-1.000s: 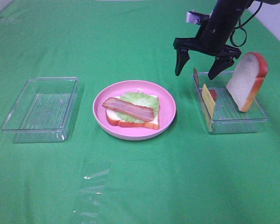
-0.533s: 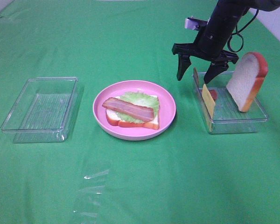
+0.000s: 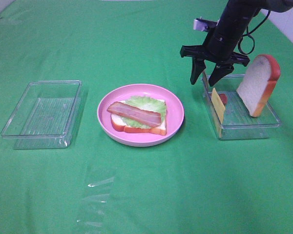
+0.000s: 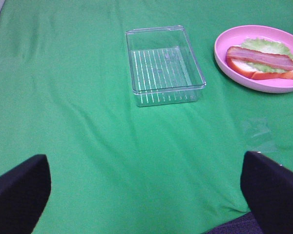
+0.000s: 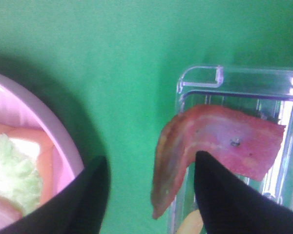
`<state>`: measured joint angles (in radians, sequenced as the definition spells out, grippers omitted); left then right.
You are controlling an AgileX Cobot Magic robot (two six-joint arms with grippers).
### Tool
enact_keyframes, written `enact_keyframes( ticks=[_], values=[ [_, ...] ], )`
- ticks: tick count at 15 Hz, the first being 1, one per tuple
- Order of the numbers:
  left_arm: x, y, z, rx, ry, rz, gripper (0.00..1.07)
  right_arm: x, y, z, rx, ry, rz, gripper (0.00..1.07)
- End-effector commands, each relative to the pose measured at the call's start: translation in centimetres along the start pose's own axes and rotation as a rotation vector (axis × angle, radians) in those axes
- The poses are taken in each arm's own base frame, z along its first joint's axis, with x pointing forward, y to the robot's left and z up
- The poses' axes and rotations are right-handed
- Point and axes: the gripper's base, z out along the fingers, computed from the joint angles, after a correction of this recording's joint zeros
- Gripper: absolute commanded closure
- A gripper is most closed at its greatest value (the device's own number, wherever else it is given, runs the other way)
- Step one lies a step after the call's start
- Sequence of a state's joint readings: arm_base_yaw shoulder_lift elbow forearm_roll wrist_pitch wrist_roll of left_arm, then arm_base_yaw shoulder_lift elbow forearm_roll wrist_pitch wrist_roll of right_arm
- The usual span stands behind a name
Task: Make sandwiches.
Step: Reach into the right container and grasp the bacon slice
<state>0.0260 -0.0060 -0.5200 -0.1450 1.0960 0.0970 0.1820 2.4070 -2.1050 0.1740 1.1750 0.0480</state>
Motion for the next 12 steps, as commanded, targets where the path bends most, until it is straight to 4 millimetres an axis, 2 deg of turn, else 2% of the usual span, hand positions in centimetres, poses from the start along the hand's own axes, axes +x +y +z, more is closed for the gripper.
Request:
enact_keyframes(
  ticks=[1, 5, 12],
  values=[
    [0.03, -0.09, -0.24, 0.012, -0.034, -0.005, 0.09, -0.13, -0.26, -0.16, 0.026, -0.012, 0.002, 0.54],
    [0.03, -0.09, -0.24, 0.012, -0.034, -0.005, 0.09, -0.14, -0.46, -0.17, 0.048, -0.014, -0.005, 0.55],
    [0.03, -0.09, -0.24, 0.012, -0.034, -0.005, 0.09, -0.11, -0.46, -0.16, 0.048, -0.011, -0.005, 0.83]
  ],
)
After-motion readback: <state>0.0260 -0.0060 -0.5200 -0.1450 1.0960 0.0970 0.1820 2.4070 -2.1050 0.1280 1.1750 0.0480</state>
